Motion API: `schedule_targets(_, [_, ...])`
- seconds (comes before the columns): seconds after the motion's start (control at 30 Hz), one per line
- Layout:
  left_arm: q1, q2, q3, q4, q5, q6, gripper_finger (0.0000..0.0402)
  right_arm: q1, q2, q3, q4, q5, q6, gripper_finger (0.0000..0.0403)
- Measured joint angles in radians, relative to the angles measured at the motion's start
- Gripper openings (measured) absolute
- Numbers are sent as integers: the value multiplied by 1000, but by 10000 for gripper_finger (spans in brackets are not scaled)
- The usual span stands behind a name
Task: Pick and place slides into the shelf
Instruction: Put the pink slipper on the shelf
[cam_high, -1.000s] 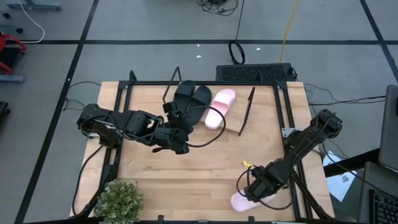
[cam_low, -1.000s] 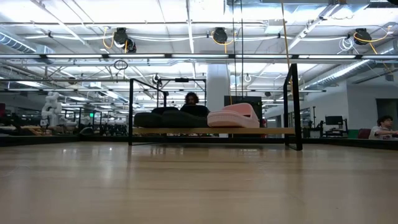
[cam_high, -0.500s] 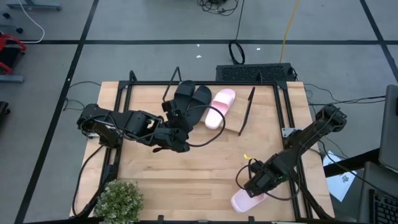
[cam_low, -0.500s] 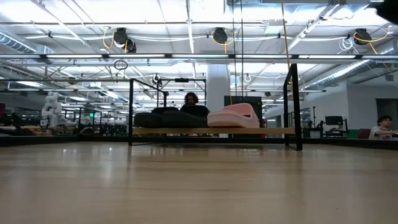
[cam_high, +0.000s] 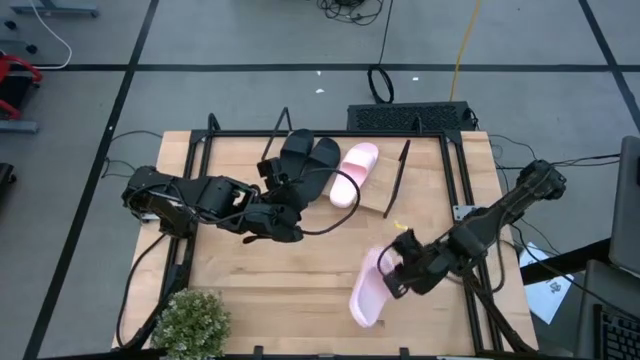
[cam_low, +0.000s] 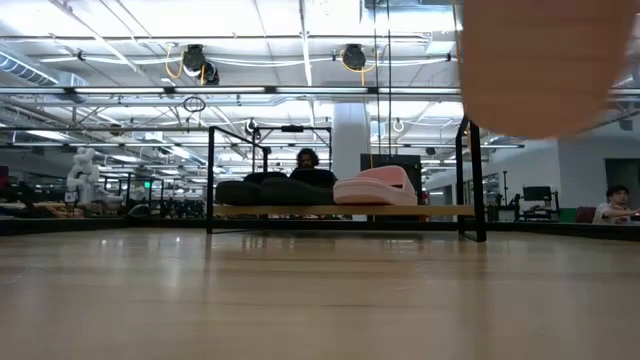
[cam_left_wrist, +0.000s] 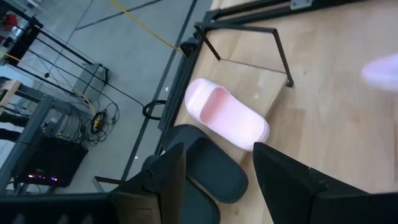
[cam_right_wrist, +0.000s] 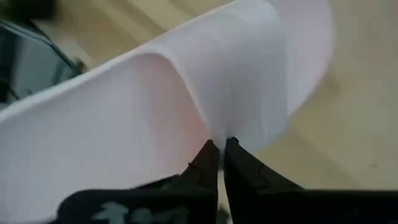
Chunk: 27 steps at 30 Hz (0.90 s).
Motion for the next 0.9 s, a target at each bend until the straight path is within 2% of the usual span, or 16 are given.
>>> schedule_targets(0.13, [-5,-17,0,0,-39,0,188,-55,-35,49,-1,118,-167,0])
schedule_targets(0.27, [-6,-32,0,21,-73,0,188,-152,-78,85,-6,222,-411,0])
schedule_targets(0.4, [-6,-42,0,59,-100,10,189,-295,-135,95,-23,305,-677,0])
schedule_targets(0.5, [-7,-49,0,90,-99,20,188,-431,-168,95,-74,330,-820,0])
schedule_targets(0.67, [1,-53,0,155,-124,33,188,-661,-180,95,-101,323,-1006,0])
schedule_targets(0.9, [7,-52,0,249,-194,75,188,-878,-113,95,-33,207,-1193,0])
